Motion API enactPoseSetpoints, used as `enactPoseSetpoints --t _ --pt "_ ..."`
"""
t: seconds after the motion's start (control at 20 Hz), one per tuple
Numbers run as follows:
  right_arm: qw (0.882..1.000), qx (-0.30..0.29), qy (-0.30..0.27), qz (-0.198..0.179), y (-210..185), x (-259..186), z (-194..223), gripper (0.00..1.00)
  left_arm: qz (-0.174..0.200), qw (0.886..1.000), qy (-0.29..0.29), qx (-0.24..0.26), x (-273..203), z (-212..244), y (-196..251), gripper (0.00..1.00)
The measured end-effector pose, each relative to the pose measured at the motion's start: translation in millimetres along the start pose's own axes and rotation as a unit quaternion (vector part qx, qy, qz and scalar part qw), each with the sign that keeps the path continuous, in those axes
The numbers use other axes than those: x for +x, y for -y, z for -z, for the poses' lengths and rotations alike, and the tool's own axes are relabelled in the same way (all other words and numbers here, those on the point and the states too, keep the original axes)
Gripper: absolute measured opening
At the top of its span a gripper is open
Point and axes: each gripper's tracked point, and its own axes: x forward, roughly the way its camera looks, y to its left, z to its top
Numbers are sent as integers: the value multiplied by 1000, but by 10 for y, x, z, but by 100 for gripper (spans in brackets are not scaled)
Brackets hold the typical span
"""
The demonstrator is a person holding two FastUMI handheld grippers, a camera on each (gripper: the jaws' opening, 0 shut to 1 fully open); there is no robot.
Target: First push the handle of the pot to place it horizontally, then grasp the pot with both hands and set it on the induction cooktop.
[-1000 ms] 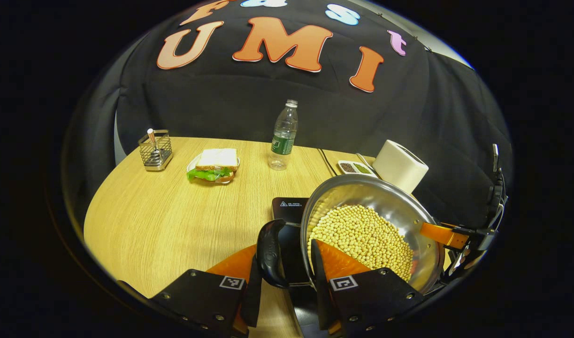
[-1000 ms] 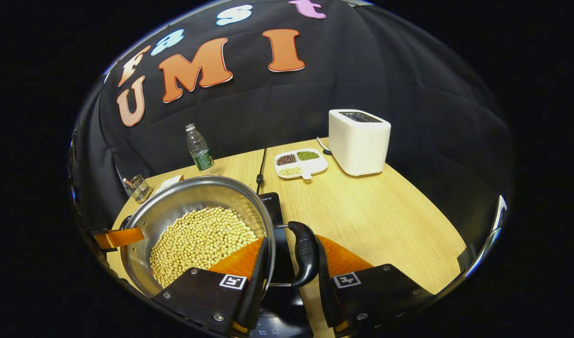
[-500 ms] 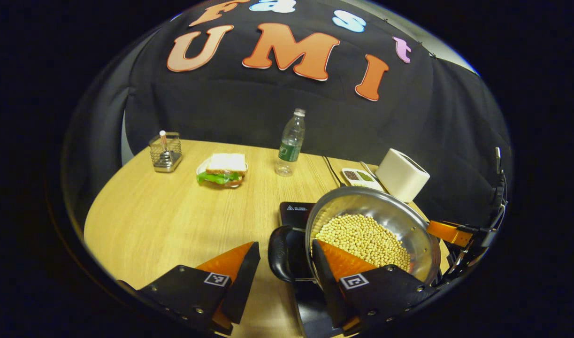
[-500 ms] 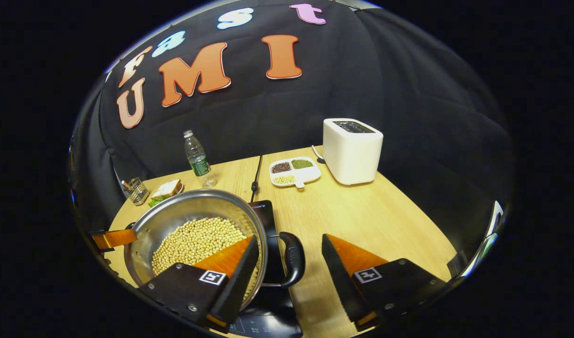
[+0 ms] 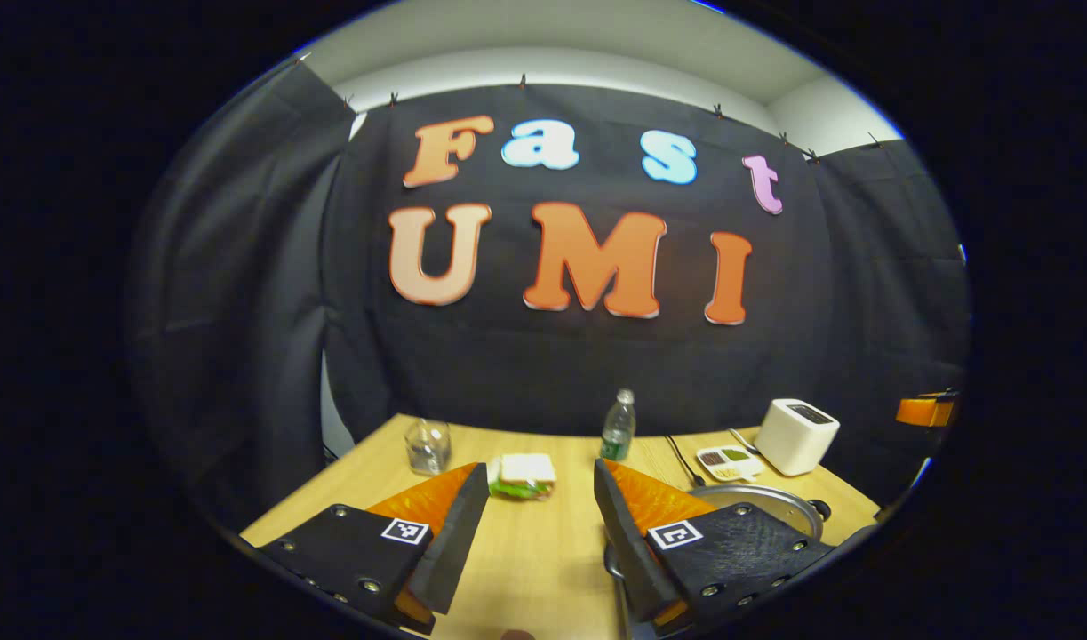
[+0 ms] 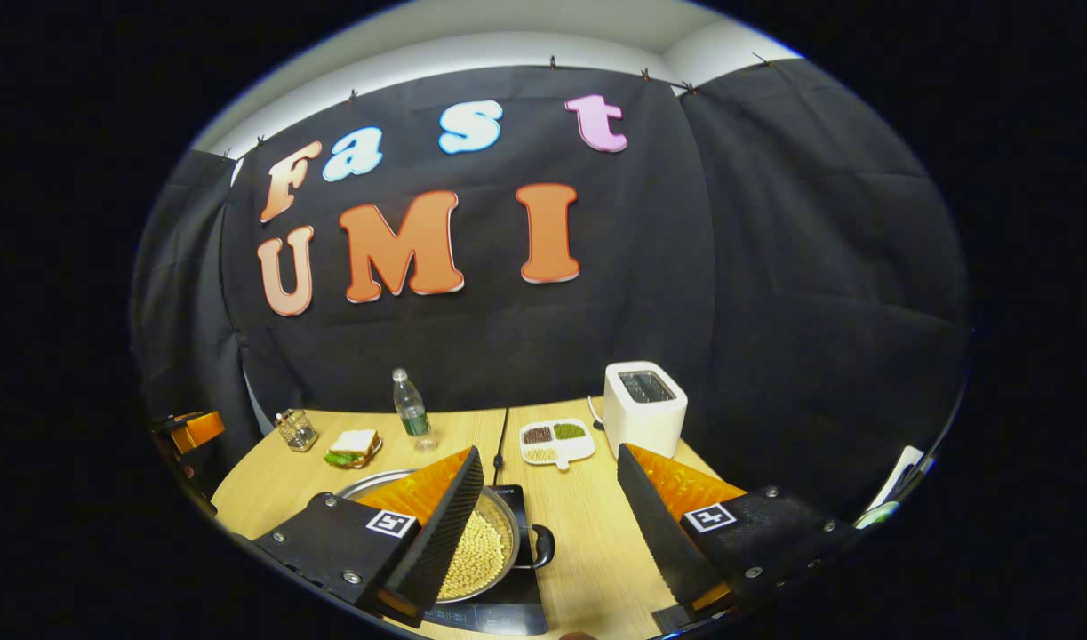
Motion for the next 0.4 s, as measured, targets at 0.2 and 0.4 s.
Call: enactPoseSetpoints --t 0.2,0.4 --pt "999 -5 52 -9 6 -342 -579 94 -23 997 69 31 -207 -620 -94 72" --pt "995 5 94 -26 2 -630 -944 94 -10 996 84 29 -341 -827 60 75"
